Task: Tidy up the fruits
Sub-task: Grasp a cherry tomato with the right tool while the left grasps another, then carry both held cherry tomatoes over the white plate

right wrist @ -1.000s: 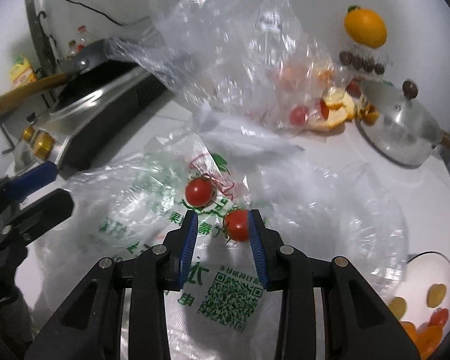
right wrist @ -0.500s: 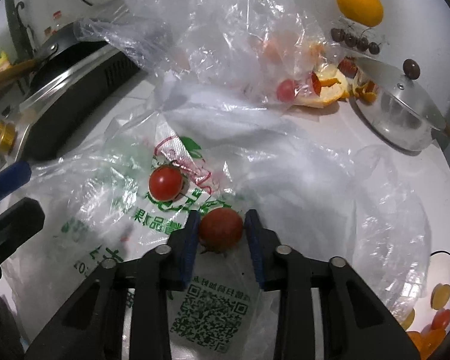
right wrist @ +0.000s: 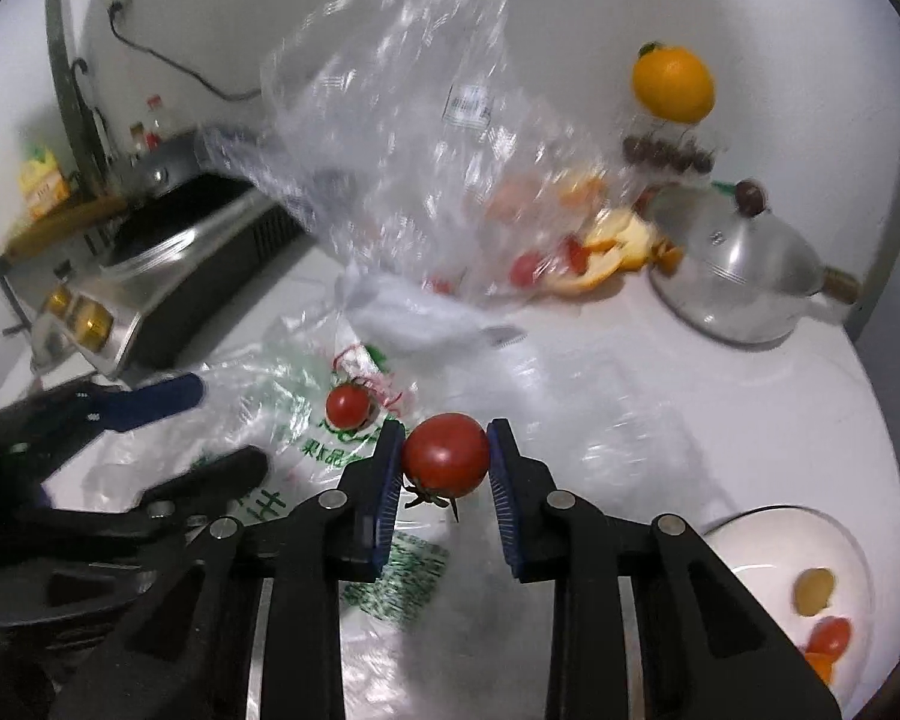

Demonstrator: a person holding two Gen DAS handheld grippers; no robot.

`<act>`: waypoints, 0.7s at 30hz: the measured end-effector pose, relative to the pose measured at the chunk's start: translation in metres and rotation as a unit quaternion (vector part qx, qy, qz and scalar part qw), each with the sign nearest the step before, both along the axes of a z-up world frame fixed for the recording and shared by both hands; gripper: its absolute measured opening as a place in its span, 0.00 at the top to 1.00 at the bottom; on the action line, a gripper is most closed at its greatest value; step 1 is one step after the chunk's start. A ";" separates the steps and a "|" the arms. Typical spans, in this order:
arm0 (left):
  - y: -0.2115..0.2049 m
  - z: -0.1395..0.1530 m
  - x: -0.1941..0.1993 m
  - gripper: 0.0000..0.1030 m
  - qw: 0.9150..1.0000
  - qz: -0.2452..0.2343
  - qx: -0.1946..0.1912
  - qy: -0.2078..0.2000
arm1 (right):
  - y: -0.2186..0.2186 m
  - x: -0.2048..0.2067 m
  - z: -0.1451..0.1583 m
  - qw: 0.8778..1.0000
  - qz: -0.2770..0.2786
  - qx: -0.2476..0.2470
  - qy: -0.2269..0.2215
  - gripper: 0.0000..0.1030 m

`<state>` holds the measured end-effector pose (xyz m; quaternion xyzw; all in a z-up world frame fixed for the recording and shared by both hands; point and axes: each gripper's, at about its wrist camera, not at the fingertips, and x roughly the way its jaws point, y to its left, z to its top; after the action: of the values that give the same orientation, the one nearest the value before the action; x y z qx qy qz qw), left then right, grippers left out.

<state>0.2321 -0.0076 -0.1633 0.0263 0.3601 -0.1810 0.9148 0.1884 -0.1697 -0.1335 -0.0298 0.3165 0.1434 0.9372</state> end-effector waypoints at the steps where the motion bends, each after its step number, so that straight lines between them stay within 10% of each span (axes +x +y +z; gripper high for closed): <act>1: -0.002 -0.004 0.006 0.40 1.000 -0.010 -0.018 0.014 | -0.006 -0.003 0.003 1.000 0.000 0.005 -0.005 0.71; 21: -0.020 -0.042 0.070 0.49 0.997 0.016 0.040 0.063 | -0.040 -0.010 0.002 0.999 0.026 0.040 -0.005 0.71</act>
<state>0.3025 -0.0274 -0.2055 0.0461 0.4242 -0.1530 0.8914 0.1779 -0.2098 -0.1316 -0.0017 0.3050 0.1802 0.9351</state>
